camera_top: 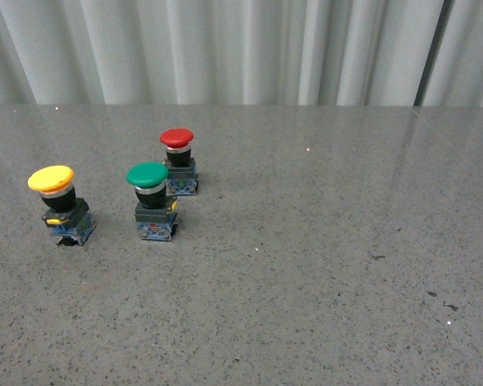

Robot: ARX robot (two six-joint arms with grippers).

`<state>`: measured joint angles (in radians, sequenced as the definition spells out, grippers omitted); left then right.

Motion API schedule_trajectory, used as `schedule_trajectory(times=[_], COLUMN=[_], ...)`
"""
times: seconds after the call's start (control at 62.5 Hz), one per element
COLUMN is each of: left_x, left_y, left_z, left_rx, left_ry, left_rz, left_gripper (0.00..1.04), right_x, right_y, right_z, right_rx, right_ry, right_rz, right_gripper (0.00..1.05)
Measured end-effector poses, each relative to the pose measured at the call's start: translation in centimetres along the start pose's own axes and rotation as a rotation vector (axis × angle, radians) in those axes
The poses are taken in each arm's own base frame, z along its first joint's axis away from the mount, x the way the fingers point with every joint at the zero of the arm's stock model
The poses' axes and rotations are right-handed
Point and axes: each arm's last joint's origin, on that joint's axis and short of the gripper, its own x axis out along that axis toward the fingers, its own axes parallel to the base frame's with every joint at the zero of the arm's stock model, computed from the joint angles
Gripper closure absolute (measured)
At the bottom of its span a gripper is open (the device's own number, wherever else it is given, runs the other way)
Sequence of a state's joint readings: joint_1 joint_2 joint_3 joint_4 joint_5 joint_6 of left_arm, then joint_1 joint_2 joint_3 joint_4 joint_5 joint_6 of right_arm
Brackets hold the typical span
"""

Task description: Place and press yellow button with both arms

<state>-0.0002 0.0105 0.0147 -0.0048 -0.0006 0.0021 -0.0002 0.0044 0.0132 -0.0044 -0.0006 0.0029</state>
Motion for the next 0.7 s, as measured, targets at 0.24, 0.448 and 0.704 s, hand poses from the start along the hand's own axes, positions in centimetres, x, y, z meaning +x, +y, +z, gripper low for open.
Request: schedule_trajectory(times=[0.24, 0.448, 0.704], left_x=[1.7, 6.5, 16.8], left_y=[0.0, 0.8, -1.2], left_z=[1.7, 6.3, 7.3], left_rx=[0.011, 0.016, 0.066], left_ry=[0.207, 0.08, 0.256], left_rz=[0.355, 0.362, 0.121], left_gripper=[0.07, 0.07, 0.07], right_x=[0.0, 0.0, 0.0], right_y=[0.0, 0.0, 0.0], right_z=[0.0, 0.0, 0.0], right_rx=[0.0, 0.0, 0.0], right_ry=[-0.002, -0.001, 0.0], right_rz=[0.0, 0.0, 0.0], right_gripper=[0.07, 0.07, 0.07])
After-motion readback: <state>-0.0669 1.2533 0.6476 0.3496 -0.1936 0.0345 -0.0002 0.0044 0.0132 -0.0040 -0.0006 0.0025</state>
